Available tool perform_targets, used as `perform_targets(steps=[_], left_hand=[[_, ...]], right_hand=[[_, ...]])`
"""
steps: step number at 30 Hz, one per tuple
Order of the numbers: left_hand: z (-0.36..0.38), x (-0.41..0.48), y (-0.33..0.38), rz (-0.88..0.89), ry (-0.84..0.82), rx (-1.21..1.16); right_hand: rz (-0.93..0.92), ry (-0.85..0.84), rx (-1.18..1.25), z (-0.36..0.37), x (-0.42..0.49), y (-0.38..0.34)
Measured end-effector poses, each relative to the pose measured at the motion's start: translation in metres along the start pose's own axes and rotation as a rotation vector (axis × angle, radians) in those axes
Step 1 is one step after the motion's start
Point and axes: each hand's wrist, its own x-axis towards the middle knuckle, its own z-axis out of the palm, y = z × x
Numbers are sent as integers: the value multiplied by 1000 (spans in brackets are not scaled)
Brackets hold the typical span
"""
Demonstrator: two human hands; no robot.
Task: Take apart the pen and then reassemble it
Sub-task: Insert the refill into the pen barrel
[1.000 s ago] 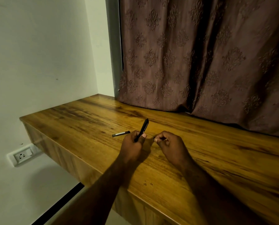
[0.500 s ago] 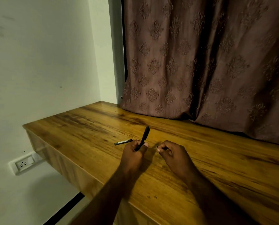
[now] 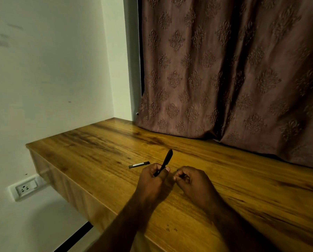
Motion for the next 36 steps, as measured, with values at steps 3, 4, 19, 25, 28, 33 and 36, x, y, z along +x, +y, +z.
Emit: perform_targets(steps=[3, 4, 19, 25, 28, 33, 36], left_hand=[[1, 2, -5, 18, -19, -38], [0, 3, -6, 19, -11, -50], [-1, -1, -15, 197, -43, 445], [-2, 2, -20, 230, -47, 463], [-1, 2, -20, 229, -53, 459], [-1, 3, -20, 216, -71, 438], [-1, 3, -23, 226, -76, 404]], right_hand=[[-16, 10, -66, 3, 1, -4], [-12, 18, -73, 3, 2, -4], [508, 261, 1142, -28, 9, 12], [494, 208, 1145, -28, 10, 11], [482, 189, 1132, -28, 10, 10], [466, 159, 1110, -29, 9, 7], [463, 148, 1097, -29, 8, 8]])
